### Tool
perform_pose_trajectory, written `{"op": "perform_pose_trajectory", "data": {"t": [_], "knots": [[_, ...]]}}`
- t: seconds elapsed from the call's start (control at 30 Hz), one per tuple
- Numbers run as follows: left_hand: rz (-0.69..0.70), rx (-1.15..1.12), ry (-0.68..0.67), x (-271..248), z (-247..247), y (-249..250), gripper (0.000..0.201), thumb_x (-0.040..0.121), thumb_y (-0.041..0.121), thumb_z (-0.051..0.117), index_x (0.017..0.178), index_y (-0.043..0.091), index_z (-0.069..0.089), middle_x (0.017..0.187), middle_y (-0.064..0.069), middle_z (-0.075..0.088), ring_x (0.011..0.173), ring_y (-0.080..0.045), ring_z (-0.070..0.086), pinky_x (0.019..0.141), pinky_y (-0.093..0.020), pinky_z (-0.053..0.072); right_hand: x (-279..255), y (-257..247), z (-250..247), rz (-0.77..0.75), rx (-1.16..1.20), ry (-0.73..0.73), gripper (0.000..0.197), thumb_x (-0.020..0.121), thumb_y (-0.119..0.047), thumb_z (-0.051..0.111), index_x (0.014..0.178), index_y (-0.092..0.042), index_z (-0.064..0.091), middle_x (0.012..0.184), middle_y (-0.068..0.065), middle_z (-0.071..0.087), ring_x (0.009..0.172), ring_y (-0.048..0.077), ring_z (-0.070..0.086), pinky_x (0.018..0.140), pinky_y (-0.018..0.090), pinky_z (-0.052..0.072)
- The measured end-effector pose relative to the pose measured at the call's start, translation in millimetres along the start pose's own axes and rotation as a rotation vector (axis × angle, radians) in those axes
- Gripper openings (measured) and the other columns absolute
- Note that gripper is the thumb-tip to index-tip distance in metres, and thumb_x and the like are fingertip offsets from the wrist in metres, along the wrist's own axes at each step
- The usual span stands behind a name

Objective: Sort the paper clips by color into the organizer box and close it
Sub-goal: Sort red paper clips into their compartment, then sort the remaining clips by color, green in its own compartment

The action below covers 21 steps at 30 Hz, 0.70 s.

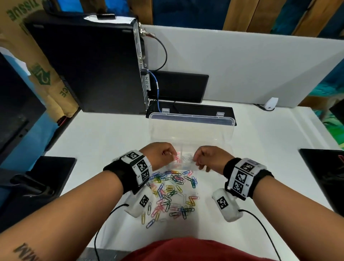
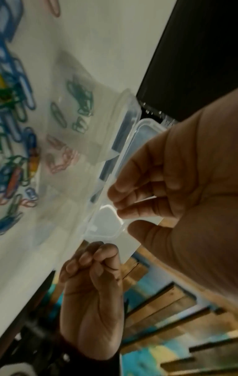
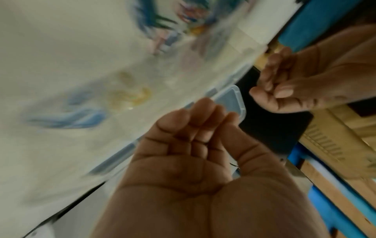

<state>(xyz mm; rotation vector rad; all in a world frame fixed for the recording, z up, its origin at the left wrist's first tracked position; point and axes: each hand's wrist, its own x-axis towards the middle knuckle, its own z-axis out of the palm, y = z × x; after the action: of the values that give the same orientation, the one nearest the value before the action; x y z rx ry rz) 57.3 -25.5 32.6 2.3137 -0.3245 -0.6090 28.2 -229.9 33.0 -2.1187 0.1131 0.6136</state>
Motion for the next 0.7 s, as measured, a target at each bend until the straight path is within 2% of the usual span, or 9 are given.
{"op": "perform_pose_trajectory", "data": {"t": [0.1, 0.2, 0.27, 0.37, 0.47, 0.57, 0.7], "knots": [[0.077, 0.221, -0.127, -1.1, 17.7, 4.9, 0.018, 0.089, 0.026, 0.055, 0.103, 0.024, 0.065, 0.085, 0.012, 0.058, 0.086, -0.011, 0.055, 0.078, -0.021, 0.042, -18.3, 25.9, -4.9, 0.068, -0.162, -0.078, 0.022, 0.086, -0.005, 0.05, 0.073, -0.021, 0.057, 0.073, -0.003, 0.06, 0.067, 0.012, 0.056, 0.056, 0.023, 0.042], [0.144, 0.422, -0.213, 0.7, 35.8, 11.4, 0.027, 0.09, 0.021, 0.049, 0.113, 0.021, 0.063, 0.109, 0.002, 0.064, 0.101, -0.017, 0.059, 0.085, -0.022, 0.043, -28.4, 51.3, -4.7, 0.097, -0.436, -0.12, 0.021, 0.085, -0.012, 0.051, 0.071, -0.028, 0.054, 0.076, -0.008, 0.057, 0.076, 0.012, 0.054, 0.062, 0.02, 0.04], [0.18, 0.545, -0.255, 5.1, 49.9, 13.6, 0.033, 0.092, 0.017, 0.045, 0.122, 0.02, 0.059, 0.122, -0.002, 0.059, 0.112, -0.019, 0.055, 0.092, -0.024, 0.041, -33.2, 68.6, -1.5, 0.128, -0.571, -0.113, 0.013, 0.083, -0.016, 0.055, 0.081, -0.028, 0.056, 0.085, -0.008, 0.057, 0.084, 0.01, 0.049, 0.073, 0.019, 0.038], [0.211, 0.651, -0.312, 13.4, 67.4, 15.4, 0.041, 0.093, 0.012, 0.043, 0.133, 0.021, 0.05, 0.134, -0.002, 0.05, 0.123, -0.021, 0.05, 0.102, -0.028, 0.04, -37.7, 90.3, 3.5, 0.146, -0.6, -0.094, 0.021, 0.079, -0.024, 0.064, 0.096, -0.031, 0.053, 0.096, -0.006, 0.053, 0.085, 0.011, 0.05, 0.081, 0.022, 0.043], [0.245, 0.723, -0.362, 21.0, 84.3, 20.7, 0.044, 0.092, 0.007, 0.045, 0.135, 0.018, 0.049, 0.135, -0.003, 0.049, 0.123, -0.024, 0.05, 0.103, -0.032, 0.042, -39.7, 98.8, 5.6, 0.102, -0.613, -0.092, 0.03, 0.08, -0.032, 0.067, 0.108, -0.027, 0.057, 0.096, -0.006, 0.045, 0.087, 0.012, 0.048, 0.087, 0.025, 0.042], [0.281, 0.817, -0.373, 26.6, 99.1, 20.7, 0.04, 0.089, 0.005, 0.046, 0.127, 0.015, 0.055, 0.128, -0.006, 0.052, 0.116, -0.029, 0.054, 0.096, -0.038, 0.046, -38.8, 100.1, 9.9, 0.058, -0.645, -0.106, 0.032, 0.083, -0.032, 0.065, 0.114, -0.024, 0.057, 0.099, -0.004, 0.042, 0.098, 0.019, 0.051, 0.091, 0.027, 0.04], [0.295, 0.875, -0.325, 30.5, 105.5, 19.2, 0.034, 0.091, 0.007, 0.045, 0.123, 0.012, 0.057, 0.122, -0.009, 0.054, 0.113, -0.031, 0.054, 0.09, -0.037, 0.046, -37.4, 103.7, 14.3, 0.019, -0.65, -0.072, 0.028, 0.086, -0.029, 0.062, 0.112, -0.022, 0.057, 0.107, 0.003, 0.051, 0.106, 0.022, 0.053, 0.088, 0.027, 0.04]]}}
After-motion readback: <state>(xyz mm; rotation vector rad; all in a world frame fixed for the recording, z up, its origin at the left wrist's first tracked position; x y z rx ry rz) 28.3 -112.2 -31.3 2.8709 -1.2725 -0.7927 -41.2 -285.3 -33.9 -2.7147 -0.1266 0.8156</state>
